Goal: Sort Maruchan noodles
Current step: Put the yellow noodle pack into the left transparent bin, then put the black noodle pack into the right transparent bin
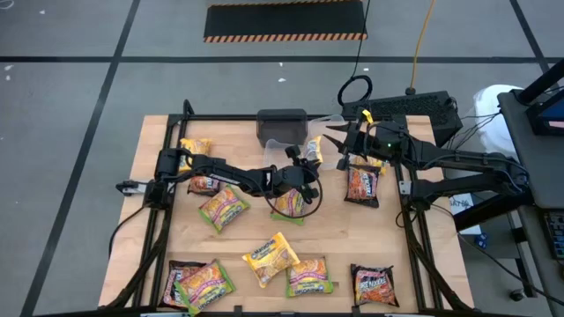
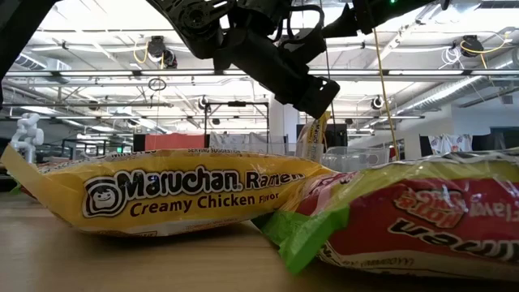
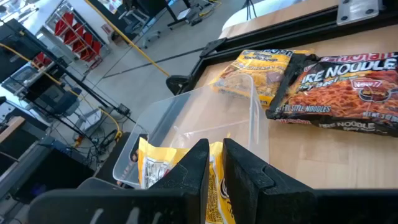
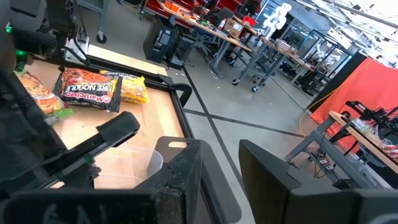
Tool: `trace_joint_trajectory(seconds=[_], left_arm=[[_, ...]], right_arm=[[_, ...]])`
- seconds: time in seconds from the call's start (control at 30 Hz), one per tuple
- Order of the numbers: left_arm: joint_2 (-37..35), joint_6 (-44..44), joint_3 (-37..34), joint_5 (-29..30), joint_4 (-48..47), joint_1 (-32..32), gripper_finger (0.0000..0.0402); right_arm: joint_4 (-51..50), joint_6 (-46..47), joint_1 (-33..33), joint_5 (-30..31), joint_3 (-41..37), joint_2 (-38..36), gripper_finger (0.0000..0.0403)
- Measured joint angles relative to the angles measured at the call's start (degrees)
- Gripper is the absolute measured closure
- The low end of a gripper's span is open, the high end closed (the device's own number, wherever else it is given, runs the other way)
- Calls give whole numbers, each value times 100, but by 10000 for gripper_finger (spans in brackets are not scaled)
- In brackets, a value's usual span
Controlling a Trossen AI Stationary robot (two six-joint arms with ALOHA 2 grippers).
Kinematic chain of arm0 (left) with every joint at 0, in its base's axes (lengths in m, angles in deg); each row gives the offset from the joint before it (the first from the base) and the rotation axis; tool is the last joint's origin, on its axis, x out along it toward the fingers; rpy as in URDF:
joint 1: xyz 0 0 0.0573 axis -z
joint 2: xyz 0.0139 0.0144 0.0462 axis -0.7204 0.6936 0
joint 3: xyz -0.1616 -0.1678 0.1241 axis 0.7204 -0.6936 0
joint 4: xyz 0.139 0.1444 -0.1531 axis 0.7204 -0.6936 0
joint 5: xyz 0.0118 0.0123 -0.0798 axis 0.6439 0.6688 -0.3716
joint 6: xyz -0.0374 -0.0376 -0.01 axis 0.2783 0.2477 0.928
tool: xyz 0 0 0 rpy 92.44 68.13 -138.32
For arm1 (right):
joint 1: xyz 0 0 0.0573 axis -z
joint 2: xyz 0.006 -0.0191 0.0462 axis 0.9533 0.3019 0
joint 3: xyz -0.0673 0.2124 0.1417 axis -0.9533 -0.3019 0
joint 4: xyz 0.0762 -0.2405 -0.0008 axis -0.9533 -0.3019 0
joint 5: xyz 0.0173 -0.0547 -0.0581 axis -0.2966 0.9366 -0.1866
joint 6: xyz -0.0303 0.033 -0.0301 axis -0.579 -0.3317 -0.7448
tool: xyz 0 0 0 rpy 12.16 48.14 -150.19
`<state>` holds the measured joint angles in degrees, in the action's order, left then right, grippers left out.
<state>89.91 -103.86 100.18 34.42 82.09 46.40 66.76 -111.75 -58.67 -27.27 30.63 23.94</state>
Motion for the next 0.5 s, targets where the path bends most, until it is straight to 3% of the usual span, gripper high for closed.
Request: trace_joint_trajectory(seconds=[0.5], left_arm=[[1,-1096,0,618,1006,169,348]], right_arm=[[-1,-65,1,0,0,-1,298]])
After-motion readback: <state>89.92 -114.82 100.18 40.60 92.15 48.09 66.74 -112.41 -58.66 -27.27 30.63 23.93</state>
